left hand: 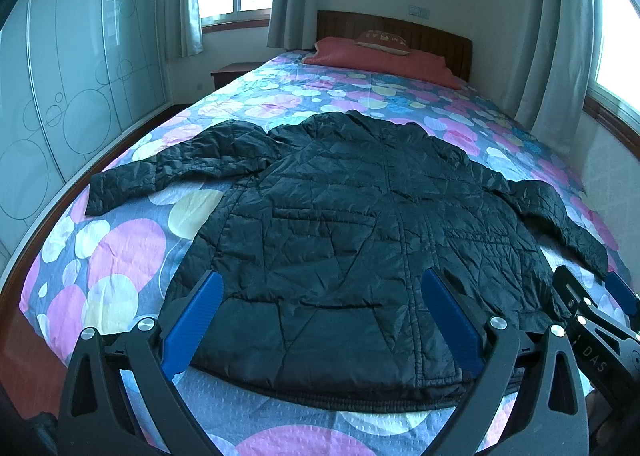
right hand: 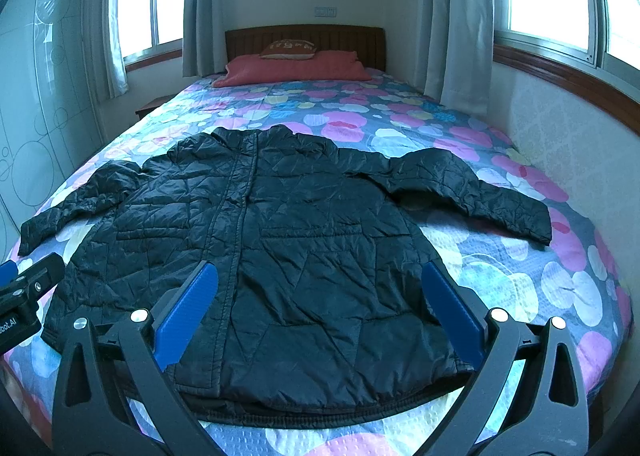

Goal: Fold large clothes

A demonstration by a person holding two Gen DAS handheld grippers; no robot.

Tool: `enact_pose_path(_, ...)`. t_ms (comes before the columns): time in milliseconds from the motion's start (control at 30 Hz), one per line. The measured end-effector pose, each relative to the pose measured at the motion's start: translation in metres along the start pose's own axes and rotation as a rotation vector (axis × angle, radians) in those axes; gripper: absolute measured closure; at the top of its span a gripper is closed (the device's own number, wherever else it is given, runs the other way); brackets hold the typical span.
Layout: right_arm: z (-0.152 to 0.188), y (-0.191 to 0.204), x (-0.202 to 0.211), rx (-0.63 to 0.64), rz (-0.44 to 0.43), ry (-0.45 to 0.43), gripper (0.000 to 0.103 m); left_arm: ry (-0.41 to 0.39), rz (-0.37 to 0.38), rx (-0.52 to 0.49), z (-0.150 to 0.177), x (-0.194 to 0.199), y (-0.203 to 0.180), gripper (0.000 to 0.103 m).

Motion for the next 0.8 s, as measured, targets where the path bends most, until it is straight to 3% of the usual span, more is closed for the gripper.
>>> enact_pose_path(800,0.0015,0.003,-0.003,0.002,-0.001,0.005,0.002,0.007,-0.002,-0.001,0.0004,-0.001,0.0005,0.005)
Point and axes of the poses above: each gripper's, at about its wrist camera, not at the fingertips, and x roughly against the way its jaws point, y to its left, z to its underside, the point moved 1 cm from there along -x, roughly the way its jaws point, and after that the axes turned 14 degrees about y, right-handed, at the moved point
